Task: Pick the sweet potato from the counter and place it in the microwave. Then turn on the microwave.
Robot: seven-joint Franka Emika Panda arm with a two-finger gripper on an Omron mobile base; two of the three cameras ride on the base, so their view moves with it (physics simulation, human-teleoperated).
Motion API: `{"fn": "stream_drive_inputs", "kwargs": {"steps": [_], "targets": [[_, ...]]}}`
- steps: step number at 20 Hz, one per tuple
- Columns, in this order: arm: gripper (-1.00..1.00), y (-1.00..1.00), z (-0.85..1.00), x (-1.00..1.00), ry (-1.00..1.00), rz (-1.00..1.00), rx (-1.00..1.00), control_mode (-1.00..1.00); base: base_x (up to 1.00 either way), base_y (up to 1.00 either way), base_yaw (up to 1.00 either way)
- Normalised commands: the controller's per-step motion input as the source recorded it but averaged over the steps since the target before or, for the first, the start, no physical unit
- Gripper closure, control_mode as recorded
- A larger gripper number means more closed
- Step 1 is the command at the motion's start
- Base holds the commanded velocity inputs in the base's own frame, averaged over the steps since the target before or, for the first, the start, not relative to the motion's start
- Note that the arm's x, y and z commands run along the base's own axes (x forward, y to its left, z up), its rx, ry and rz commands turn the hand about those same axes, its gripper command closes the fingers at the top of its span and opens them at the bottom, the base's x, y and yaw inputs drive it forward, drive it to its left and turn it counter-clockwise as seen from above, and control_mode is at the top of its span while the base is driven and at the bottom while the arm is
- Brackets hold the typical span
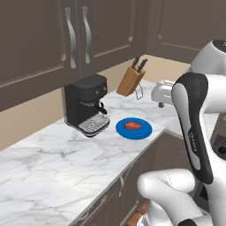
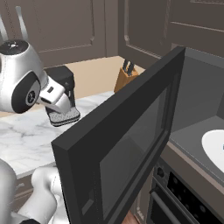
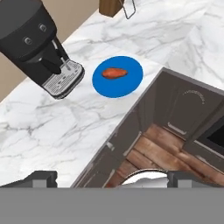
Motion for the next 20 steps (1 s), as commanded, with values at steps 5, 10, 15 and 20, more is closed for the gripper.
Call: {"fn": "stream_drive_inputs", "kwargs": {"steps": [5,10,15,20], "targets": [[-1.00,-0.04,-0.17,0.23,0.00,0.11,-0.06,-1.00,0.00,0.00,0.00],[-1.00,-0.01,-0.12,0.25,0.00,0.16,-0.06,-1.00,0.00,0.00,0.00],[-1.00,-0.01,-0.09,0.27,0.00,0.18,-0.01,-1.00,0.00,0.00,0.00],[-1.00,0.00,-0.10,0.27,0.00,0.17,-0.02,-1.00,0.00,0.00,0.00]]}}
